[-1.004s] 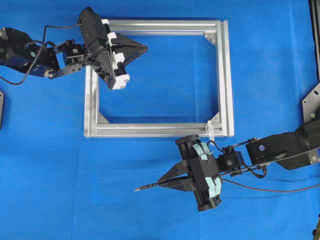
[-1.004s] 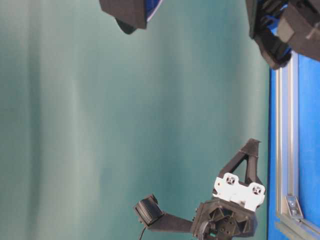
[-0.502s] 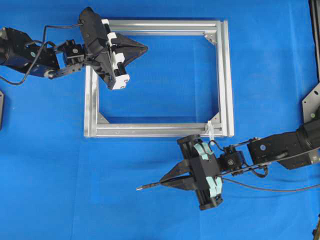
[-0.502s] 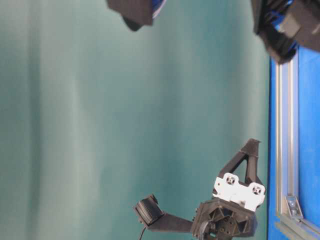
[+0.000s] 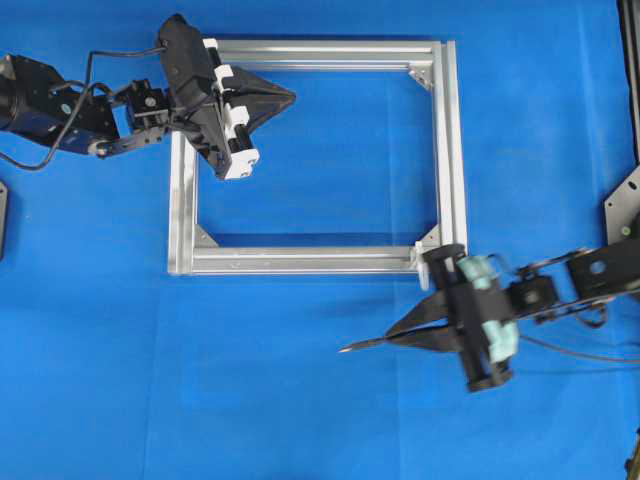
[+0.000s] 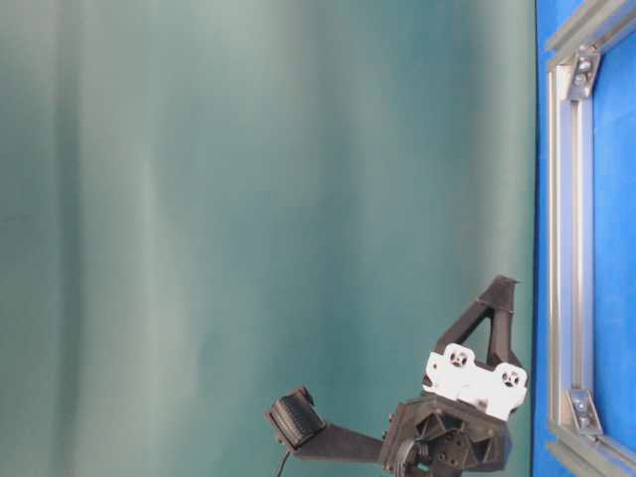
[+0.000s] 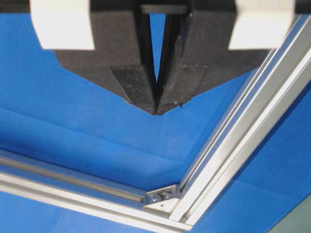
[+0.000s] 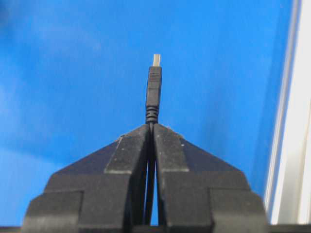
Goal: Insert the wire through the string loop located on the right side.
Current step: 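Move the right gripper right and align the plug with the white zip-tie loop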
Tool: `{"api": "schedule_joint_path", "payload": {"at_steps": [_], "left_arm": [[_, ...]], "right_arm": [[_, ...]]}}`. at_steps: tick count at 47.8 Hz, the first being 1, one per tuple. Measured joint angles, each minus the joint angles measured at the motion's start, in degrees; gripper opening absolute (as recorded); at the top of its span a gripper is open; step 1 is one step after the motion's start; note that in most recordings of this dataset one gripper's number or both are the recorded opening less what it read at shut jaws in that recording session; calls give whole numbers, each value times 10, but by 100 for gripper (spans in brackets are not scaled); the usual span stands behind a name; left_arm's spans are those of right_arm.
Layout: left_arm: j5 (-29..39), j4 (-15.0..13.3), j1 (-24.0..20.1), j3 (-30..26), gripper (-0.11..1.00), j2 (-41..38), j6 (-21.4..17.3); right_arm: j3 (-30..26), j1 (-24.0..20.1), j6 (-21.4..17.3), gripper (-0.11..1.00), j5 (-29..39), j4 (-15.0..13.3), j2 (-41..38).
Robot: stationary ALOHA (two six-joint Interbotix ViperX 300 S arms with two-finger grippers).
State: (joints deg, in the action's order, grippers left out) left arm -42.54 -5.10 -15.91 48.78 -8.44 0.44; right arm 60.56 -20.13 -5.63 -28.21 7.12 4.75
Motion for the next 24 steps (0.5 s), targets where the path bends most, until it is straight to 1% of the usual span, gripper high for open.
{"api": "schedule_joint_path", "payload": {"at_steps": [7, 13, 18, 24], "left_arm": [[0, 0, 0, 0, 0, 0, 2], [0, 0, 0, 0, 0, 0, 2], [0, 0, 0, 0, 0, 0, 2], [0, 0, 0, 0, 0, 0, 2]], "right_arm": [[62, -1, -1, -4, 2, 16, 61], [111, -1, -2, -4, 20, 28, 119], [141, -1, -2, -4, 46, 37, 164], [165, -1, -3, -4, 79, 40, 217]]}}
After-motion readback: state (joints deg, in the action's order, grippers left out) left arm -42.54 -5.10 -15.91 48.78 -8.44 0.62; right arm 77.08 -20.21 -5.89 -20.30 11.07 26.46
